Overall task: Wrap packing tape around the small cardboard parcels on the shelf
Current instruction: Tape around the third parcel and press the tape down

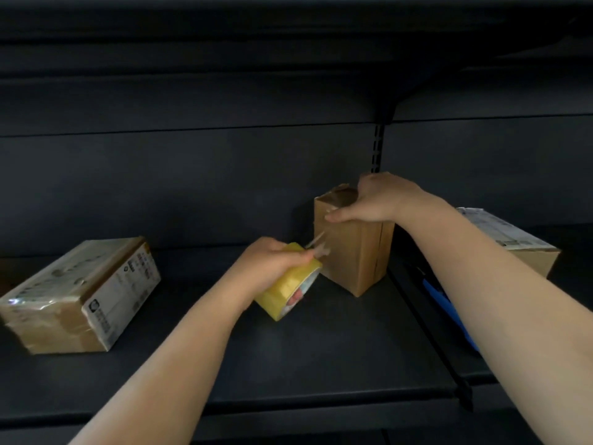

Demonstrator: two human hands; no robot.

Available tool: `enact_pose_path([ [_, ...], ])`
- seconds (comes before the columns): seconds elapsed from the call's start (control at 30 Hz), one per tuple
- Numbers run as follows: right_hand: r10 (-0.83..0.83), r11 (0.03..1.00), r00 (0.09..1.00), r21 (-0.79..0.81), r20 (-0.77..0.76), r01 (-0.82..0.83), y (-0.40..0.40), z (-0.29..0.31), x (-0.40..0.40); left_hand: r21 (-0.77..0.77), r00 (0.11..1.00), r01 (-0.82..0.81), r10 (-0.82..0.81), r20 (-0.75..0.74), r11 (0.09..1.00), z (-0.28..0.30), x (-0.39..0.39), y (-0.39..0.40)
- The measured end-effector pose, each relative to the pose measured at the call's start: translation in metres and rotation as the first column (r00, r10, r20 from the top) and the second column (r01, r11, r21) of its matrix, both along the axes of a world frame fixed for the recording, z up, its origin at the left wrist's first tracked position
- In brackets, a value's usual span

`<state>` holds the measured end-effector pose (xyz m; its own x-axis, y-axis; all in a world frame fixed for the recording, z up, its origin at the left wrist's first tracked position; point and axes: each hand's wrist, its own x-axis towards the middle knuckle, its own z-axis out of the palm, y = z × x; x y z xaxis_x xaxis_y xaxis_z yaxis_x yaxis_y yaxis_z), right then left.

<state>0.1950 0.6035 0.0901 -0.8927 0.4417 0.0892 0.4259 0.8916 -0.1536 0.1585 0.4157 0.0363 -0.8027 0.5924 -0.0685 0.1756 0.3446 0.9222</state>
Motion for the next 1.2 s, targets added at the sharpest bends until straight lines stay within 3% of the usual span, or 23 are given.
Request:
enact_pose_path([
  [0.17,0.017,0.998,0.998,-0.055,-0.052,-0.02,0.0,0.0,-0.001,0.023,0.998,0.033,-0.032,-0.058,0.999,0.002,-0.002,-0.019],
  [0.23,0.005,0.991,0.996,-0.13,-0.093,-0.017,0.002,0.002,0.001,0.044,0.989,0.134,-0.131,-0.066,0.99,0.006,-0.005,-0.027],
  [0.33,-0.006,0.974,0.989,-0.224,-0.151,-0.028,0.006,0.002,0.007,0.224,0.942,0.315,-0.332,0.044,0.922,0.006,-0.009,-0.046],
  [0.4,0.002,0.962,0.985,-0.268,-0.175,-0.049,0.004,0.002,0.009,0.259,0.918,0.362,-0.391,0.069,0.896,0.006,-0.011,-0.053],
  [0.57,-0.03,0.918,0.978,-0.394,-0.208,-0.055,0.006,0.003,0.011,-0.003,0.988,0.149,-0.148,0.039,0.989,0.004,-0.006,-0.046],
  [0.63,-0.075,0.87,0.97,-0.49,-0.231,-0.05,0.011,0.003,0.013,-0.003,0.992,0.121,-0.121,0.038,0.993,0.003,-0.003,-0.047],
  [0.7,-0.125,0.793,0.965,-0.607,-0.232,-0.043,0.014,0.001,0.017,0.073,0.982,0.169,-0.174,0.07,0.983,0.003,-0.004,-0.054],
  [0.77,-0.174,0.678,0.955,-0.732,-0.241,-0.061,0.014,-0.003,0.021,0.27,0.949,0.258,-0.295,0.109,0.928,0.002,-0.008,-0.066],
  [0.83,-0.201,0.616,0.947,-0.784,-0.25,-0.077,0.015,-0.006,0.024,0.433,0.909,0.315,-0.4,0.12,0.845,0.001,-0.015,-0.074],
  [0.87,-0.207,0.601,0.945,-0.795,-0.255,-0.083,0.015,-0.007,0.025,0.437,0.903,0.323,-0.412,0.124,0.839,0.001,-0.017,-0.076],
  [0.93,-0.233,0.577,0.936,-0.812,-0.265,-0.086,0.017,-0.009,0.027,0.29,0.933,0.286,-0.335,0.134,0.913,0.002,-0.014,-0.074],
  [1.03,-0.357,0.494,0.902,-0.868,-0.243,-0.038,0.027,-0.015,0.031,-0.033,0.99,0.138,-0.137,0.031,0.99,0.003,-0.01,-0.074],
  [1.2,-0.359,0.393,0.915,-0.919,-0.183,-0.029,0.033,-0.027,0.038,-0.049,0.999,0.035,-0.035,0.007,0.998,0.001,-0.017,-0.086],
])
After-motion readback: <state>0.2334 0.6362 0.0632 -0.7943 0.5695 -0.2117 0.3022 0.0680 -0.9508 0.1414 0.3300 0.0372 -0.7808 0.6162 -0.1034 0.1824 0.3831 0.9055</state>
